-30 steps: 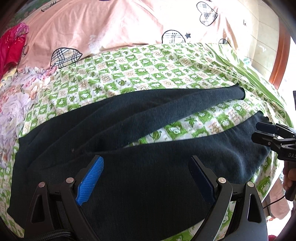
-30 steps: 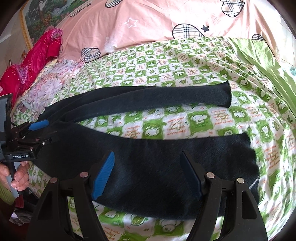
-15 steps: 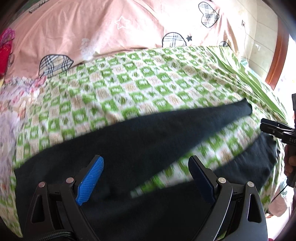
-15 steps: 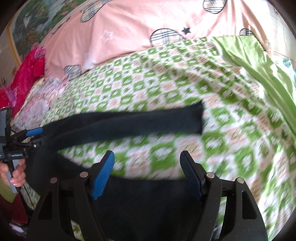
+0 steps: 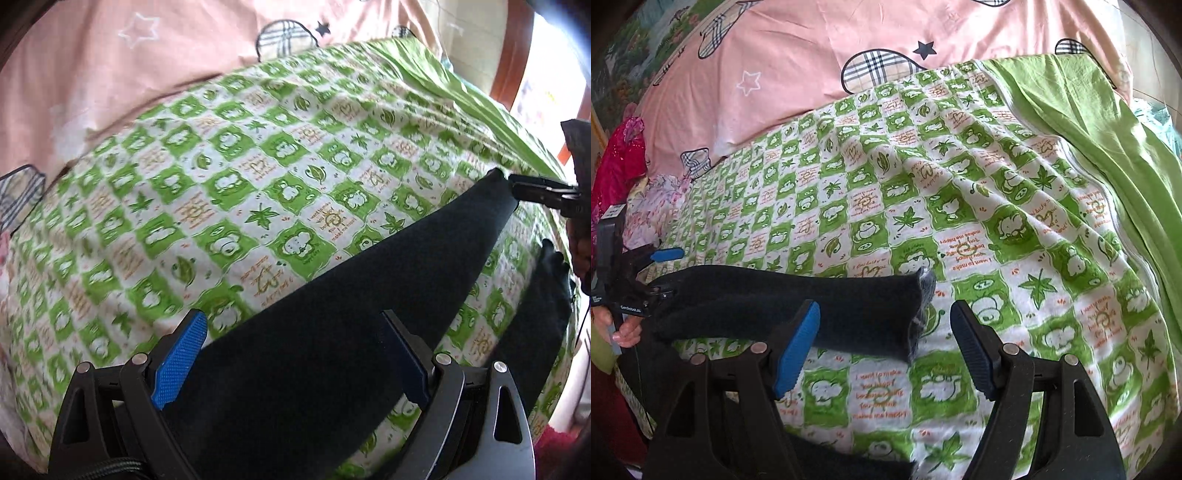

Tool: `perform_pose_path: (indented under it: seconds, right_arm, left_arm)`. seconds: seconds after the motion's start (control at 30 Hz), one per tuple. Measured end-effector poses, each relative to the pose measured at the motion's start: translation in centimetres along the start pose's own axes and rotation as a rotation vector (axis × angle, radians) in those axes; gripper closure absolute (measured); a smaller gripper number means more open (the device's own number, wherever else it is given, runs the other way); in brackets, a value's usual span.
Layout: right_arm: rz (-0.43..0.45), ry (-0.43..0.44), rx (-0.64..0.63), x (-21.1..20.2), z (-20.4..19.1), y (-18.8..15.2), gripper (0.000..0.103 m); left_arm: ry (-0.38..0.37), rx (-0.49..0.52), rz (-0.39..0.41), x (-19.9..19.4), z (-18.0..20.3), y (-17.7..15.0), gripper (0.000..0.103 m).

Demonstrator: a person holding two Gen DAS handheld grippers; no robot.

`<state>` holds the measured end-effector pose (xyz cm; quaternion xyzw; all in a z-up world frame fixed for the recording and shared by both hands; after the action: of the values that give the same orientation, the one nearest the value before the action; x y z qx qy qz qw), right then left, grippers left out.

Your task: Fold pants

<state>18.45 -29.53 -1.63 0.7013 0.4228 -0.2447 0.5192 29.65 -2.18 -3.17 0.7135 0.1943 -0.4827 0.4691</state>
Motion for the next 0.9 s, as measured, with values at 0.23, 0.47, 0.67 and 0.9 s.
perform_pose_path:
  seconds: [0.23, 0.47, 0.67, 0.9]
  right_arm:
    - [-0.044, 0.024, -0.026, 2.1, 0.1, 1.0, 0.04]
    - [-0.046, 0.05, -0.083, 2.2, -0.6, 1.7, 0.098]
    - [0.037, 0.092, -0.136, -1.0, -2.0, 2.2, 0.1]
    - [0.099, 0.151, -0.166, -4.3, -1.5, 1.0, 0.1]
  left_arm:
    - [-0.031, 0.057, -0.119, 4.9, 0.1, 1.0, 0.012]
    - [-0.162, 0.102, -0.137, 4.7, 2.3, 0.2, 0.086]
    - [-0.129, 0.116, -0.064, 1.0, 3.9, -0.7, 0.098]
    - [-0.121, 0.067, 0.031, -6.1, 6.0, -3.7, 0.1]
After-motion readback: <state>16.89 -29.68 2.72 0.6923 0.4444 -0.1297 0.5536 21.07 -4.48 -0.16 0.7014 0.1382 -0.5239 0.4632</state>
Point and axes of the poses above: each gripper's, at about its wrist camera, not at the fingertips, and x roughly the way its jaws point, z to its right, y to its top, the point moved 6 cm from there along x, roughly the way its jaws point, and after that the axes turned 4 degrees about x, right-handed, at the moved point
